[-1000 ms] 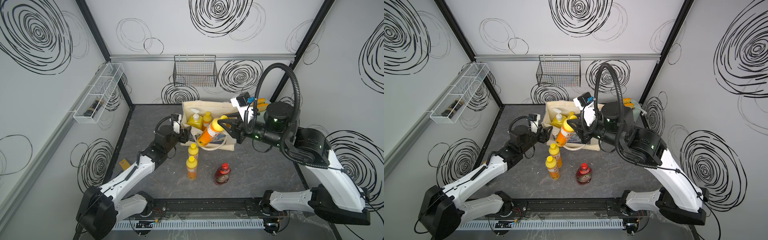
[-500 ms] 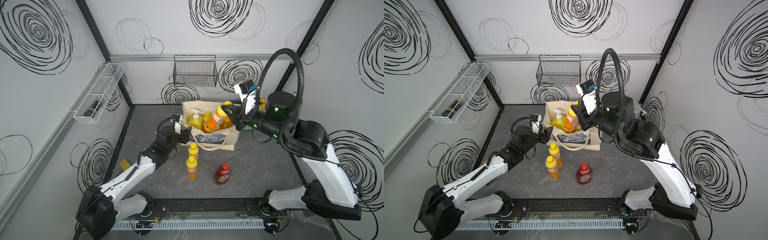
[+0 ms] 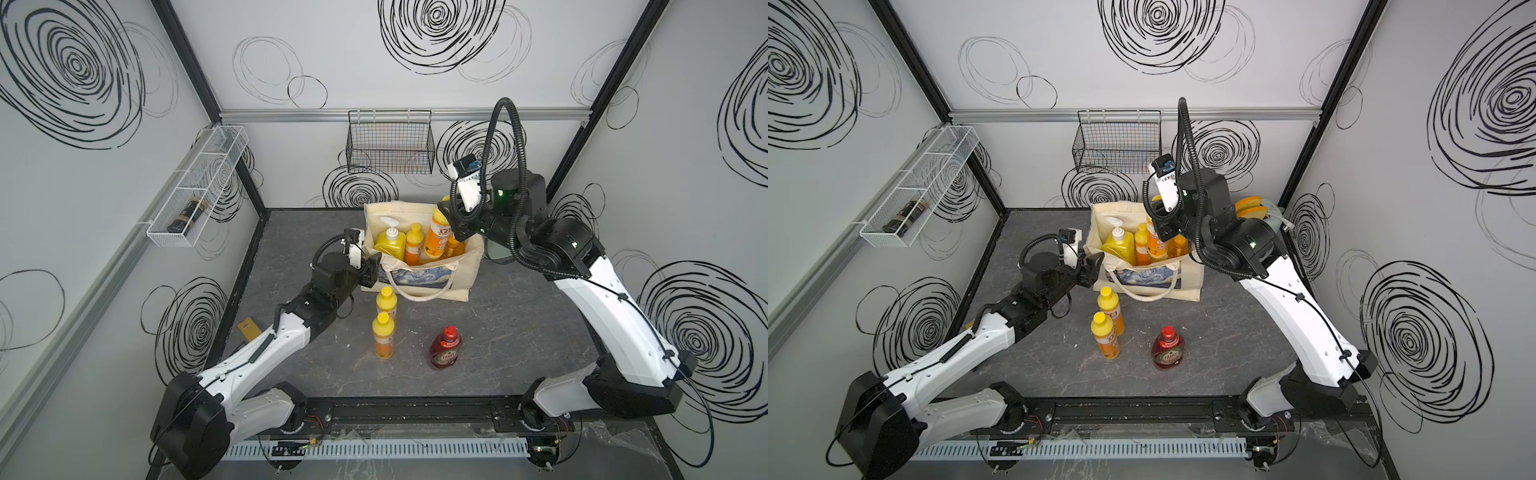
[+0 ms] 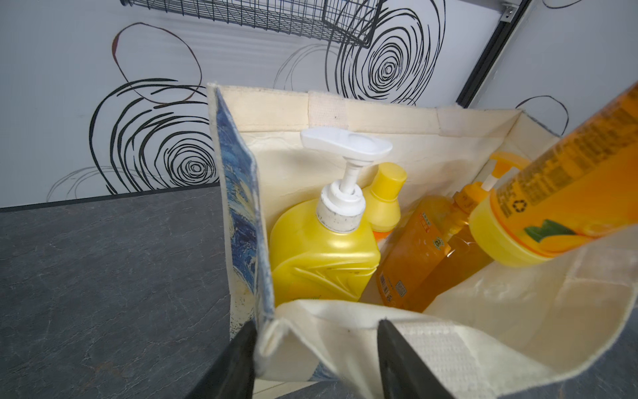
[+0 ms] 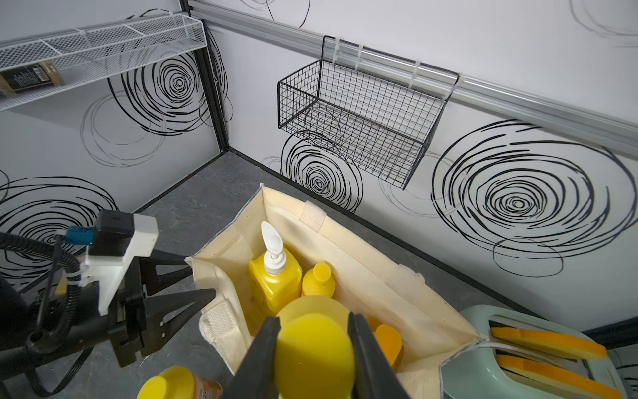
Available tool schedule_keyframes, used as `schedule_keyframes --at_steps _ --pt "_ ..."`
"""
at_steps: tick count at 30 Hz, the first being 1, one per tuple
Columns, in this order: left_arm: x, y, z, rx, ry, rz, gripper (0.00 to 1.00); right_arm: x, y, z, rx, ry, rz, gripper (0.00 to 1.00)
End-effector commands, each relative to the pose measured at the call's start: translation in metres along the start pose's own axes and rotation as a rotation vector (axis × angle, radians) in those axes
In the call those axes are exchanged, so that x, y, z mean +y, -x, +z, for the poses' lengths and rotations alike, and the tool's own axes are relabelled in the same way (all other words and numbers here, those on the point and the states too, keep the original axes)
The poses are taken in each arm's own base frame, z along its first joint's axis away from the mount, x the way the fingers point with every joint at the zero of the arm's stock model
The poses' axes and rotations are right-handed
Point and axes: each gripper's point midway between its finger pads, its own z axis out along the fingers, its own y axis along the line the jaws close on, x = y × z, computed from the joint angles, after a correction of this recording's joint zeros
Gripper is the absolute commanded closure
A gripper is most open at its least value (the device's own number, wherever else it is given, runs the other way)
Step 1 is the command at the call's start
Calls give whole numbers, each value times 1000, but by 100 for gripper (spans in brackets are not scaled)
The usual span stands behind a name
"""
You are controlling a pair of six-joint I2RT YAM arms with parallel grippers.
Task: Pack dish soap into the shopping bag
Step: Place the bottle of dish soap in the shopping bag.
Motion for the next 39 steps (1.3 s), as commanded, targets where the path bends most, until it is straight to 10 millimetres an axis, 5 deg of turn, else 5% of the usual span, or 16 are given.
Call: schedule_keyframes --at_steps 1,18,39 --pt "-9 15 -6 -62 -28 14 43 1 48 -10 -193 46 19 100" --pt "-11 20 -12 -73 -38 10 43 13 11 54 -142 131 44 100" --pt "-13 24 -14 -77 -48 8 43 16 -88 119 0 151 86 100"
